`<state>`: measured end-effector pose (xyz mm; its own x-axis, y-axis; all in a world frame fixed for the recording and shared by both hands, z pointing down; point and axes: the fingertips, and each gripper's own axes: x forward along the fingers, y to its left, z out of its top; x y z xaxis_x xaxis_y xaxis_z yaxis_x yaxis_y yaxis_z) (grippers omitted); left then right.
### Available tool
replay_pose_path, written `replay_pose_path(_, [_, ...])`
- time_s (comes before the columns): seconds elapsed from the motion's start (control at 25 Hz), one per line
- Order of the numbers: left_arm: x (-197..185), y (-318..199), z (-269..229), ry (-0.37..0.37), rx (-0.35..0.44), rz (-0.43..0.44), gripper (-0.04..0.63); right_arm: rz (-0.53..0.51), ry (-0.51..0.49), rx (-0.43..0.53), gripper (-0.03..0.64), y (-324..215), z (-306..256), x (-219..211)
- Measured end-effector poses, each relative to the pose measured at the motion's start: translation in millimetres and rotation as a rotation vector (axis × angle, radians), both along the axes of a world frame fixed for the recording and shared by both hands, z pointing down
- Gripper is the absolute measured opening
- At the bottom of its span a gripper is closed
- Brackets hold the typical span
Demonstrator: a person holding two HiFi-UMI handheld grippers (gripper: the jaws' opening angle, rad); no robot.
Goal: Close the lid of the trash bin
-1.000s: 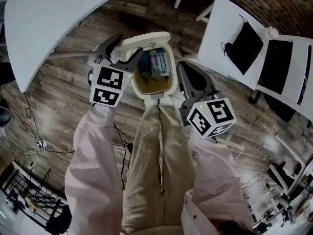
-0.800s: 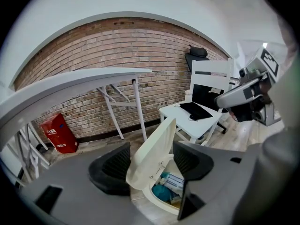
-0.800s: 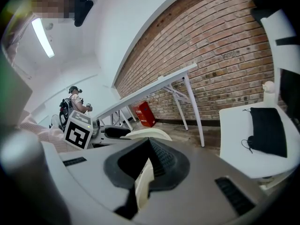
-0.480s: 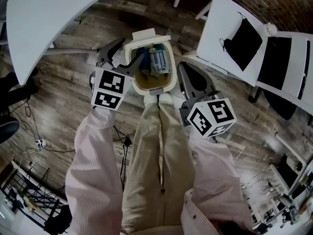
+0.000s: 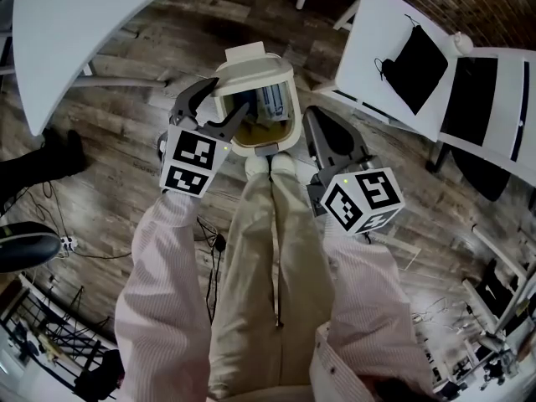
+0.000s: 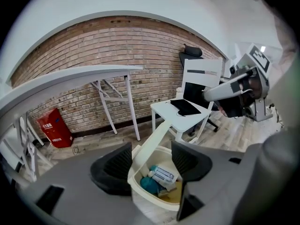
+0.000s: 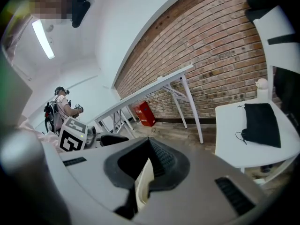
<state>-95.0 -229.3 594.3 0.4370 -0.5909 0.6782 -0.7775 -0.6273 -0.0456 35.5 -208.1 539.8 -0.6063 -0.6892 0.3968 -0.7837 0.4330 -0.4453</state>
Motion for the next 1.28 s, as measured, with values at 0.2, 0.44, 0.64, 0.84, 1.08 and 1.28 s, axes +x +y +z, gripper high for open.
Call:
replay_pose_path(0.2, [4, 15, 4, 0.017, -0.022, -0.002, 0.25, 0.003, 0.001, -0.004, 0.003, 7, 1, 3])
replay_pose_path(0.44, [8, 30, 12, 0.042, -0.052, -0.006, 0.247, 0.001, 0.003, -0.013, 0.003, 12, 5, 4])
replay_pose_path(0.64, [8, 38, 17, 0.101, -0.063, -0.069, 0.222, -0.003, 0.01, -0.017, 0.003, 15, 9, 4])
replay_pose_path(0.84, [11, 49, 27, 0.138, -0.101, -0.077, 0.216, -0.005, 0.009, -0.026, 0.003, 17, 15, 4])
replay_pose_path(1.08, [14, 63, 43, 0.243, -0.16, -0.131, 0.216, -0.014, 0.008, -0.042, 0.003, 20, 23, 3])
replay_pose_path(1.28, [17, 73, 57, 0.282, -0.2, -0.154, 0.207, -0.01, 0.012, -0.053, 0.003, 23, 31, 6])
